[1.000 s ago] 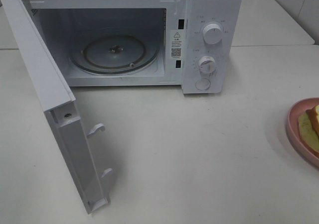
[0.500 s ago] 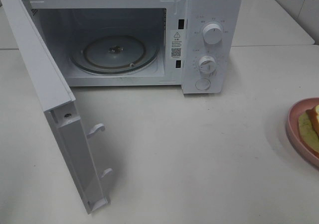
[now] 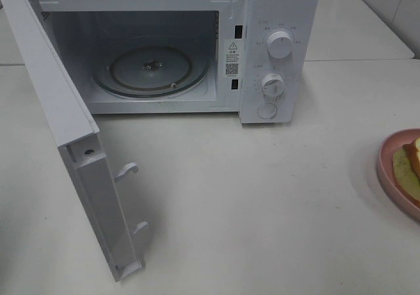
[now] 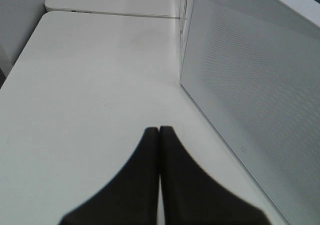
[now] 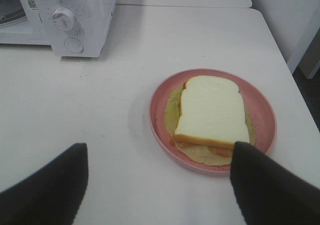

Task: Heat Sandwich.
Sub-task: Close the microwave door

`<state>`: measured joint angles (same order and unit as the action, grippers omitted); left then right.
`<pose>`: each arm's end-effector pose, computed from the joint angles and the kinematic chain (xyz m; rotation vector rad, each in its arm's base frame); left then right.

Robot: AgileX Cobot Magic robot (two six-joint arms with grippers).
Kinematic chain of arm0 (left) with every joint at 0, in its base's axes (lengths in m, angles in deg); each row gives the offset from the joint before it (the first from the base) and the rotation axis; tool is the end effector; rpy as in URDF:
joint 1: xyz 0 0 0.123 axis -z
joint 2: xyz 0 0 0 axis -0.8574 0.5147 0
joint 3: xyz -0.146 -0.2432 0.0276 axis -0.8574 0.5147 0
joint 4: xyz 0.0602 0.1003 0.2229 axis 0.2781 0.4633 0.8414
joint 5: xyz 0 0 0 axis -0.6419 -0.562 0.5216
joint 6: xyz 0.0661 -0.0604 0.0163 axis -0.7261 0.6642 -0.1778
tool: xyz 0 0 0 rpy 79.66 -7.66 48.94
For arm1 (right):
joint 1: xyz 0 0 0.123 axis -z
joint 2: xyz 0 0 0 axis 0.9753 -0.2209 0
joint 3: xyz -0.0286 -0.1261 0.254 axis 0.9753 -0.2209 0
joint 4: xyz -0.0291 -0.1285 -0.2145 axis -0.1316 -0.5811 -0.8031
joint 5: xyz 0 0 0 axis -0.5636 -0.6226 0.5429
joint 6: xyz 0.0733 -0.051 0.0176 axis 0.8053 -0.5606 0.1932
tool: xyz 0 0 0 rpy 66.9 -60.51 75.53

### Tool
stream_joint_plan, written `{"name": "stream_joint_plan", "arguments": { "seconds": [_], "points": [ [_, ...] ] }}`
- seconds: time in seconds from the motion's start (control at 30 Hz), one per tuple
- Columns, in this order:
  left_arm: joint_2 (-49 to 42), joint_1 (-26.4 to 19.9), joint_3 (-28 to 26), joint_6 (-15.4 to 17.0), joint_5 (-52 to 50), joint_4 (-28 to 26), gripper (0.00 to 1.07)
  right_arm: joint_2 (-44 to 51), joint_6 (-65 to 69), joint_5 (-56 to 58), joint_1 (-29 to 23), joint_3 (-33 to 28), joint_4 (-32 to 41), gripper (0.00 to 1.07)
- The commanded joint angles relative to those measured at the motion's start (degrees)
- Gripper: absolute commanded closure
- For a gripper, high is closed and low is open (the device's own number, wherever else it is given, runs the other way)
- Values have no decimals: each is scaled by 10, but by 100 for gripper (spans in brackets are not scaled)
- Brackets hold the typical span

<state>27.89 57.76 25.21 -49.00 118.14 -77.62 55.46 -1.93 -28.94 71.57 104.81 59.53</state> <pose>0.0921 -0.0002 0.2798 -0.0704 2.0311 -0.0503 -0.0022 -0.0084 0.2818 -0.0245 1.9792 -0.0151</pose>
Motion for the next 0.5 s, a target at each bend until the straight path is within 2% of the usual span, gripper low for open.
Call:
{"name": "stream_joint_plan", "arguments": {
  "seconds": [0.03,0.1,0.13,0.23,0.27,0.4,0.43,0.5],
  "points": [
    [29,-1,30,-2,-107,-2,107,16,-6,-2,4,-1,-1,32],
    [65,-1,58,-2,-191,-1,107,16,-6,-2,4,-1,-1,32],
    [65,-1,58,-2,-191,-1,107,16,-6,-2,4,-1,-1,32],
    [120,-1,91,-3,-300,-1,107,16,-6,-2,4,-1,-1,32],
    [120,-1,91,-3,-300,-1,107,16,-6,-2,4,-1,-1,32],
    [210,-1,127,-3,-446,-1,107,16,-6,-2,4,-1,-1,32],
    [210,-1,127,-3,-446,-1,107,16,-6,-2,4,-1,-1,32],
    [267,-1,139,-1,-543,-1,107,16,-6,-2,4,-1,-1,32]
  ]
}}
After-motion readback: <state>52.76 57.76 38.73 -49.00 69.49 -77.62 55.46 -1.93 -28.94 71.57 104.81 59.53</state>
